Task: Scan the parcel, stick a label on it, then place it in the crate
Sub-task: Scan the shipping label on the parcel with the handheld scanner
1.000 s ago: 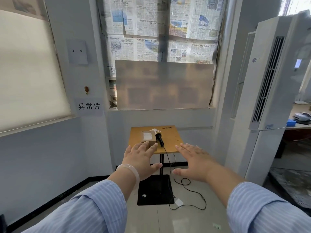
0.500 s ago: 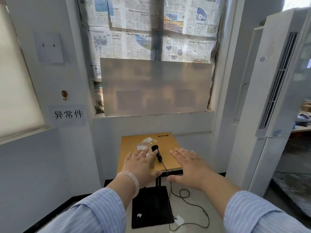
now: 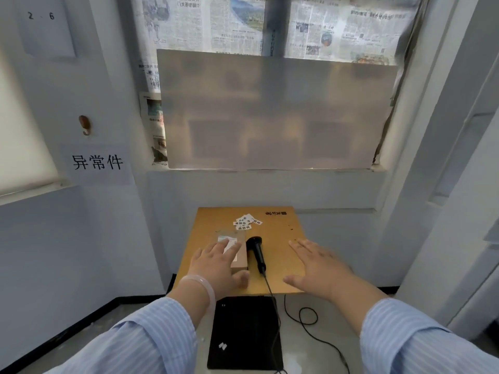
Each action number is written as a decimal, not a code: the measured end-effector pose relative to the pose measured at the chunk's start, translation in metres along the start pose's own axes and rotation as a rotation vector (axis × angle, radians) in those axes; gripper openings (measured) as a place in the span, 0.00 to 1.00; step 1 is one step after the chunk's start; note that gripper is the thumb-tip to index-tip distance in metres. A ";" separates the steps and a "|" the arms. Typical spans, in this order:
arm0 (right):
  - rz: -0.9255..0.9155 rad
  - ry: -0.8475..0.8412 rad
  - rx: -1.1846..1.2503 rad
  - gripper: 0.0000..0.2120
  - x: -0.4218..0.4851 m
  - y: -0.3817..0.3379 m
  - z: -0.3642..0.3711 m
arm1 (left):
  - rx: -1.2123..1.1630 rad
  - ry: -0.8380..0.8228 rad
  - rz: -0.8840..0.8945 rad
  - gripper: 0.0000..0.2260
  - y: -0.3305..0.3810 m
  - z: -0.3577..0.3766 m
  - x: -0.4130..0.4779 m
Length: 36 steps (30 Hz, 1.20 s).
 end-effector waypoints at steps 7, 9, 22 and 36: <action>0.049 -0.151 0.097 0.41 0.092 0.026 0.064 | -0.076 -0.161 -0.163 0.34 -0.048 0.073 0.065; 0.080 -0.192 0.124 0.39 0.115 0.032 0.085 | -0.103 -0.185 -0.212 0.34 -0.066 0.094 0.088; 0.257 -0.333 0.340 0.36 0.249 0.036 0.192 | -0.434 -0.438 -0.327 0.38 -0.138 0.205 0.186; 0.462 -0.244 0.678 0.44 0.338 0.036 0.253 | -0.812 -0.335 -0.428 0.38 -0.131 0.232 0.229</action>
Point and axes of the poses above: each hand's wrist, its own x-axis towards the middle knuckle, its own z-axis out of the palm, y = z × x, the point moved 2 cm from there along x, towards the middle knuckle, and after that the axes turned 5 degrees about y, right-handed, at the moved point
